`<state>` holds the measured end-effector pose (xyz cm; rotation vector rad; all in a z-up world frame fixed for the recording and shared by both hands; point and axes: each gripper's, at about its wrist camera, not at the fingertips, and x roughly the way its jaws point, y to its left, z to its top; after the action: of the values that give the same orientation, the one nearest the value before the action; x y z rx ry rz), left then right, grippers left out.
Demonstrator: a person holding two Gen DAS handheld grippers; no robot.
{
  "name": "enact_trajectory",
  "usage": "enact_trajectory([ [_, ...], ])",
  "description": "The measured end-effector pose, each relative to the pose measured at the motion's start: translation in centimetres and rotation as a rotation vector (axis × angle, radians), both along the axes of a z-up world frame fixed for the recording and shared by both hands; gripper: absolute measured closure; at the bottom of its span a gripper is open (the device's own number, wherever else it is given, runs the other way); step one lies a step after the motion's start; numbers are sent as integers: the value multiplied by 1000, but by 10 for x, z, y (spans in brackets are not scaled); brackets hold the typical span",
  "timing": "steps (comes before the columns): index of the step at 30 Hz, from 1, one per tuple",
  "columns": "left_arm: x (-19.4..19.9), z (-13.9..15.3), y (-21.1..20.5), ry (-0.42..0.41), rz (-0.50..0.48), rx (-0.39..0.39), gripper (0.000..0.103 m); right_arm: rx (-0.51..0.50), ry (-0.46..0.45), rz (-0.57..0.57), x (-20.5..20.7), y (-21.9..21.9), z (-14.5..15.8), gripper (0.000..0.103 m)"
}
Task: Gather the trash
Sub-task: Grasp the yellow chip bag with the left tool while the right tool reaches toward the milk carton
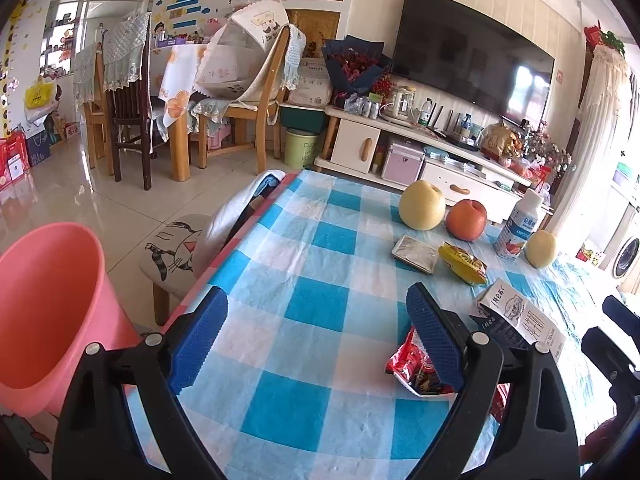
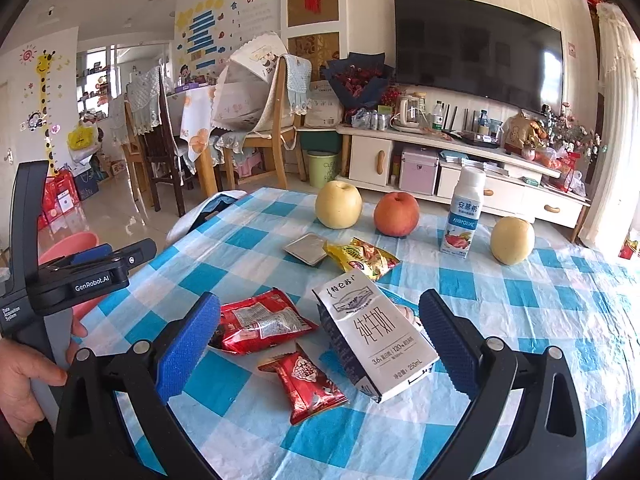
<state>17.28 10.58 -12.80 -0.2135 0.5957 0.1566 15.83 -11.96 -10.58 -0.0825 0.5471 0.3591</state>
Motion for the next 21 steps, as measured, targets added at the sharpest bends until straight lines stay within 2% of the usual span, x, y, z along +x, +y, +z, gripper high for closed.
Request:
enact_trajectory([
  [9,17,-6,-25,76,21,71,11,3,29,-11,12,-24,-10,5],
  [15,22,0,-35,50,53,115,11,45,92,-50,27,-53,-14,5],
  [21,36,3,-59,21,-69,141,11,110,155,-110,47,-91,-15,5],
])
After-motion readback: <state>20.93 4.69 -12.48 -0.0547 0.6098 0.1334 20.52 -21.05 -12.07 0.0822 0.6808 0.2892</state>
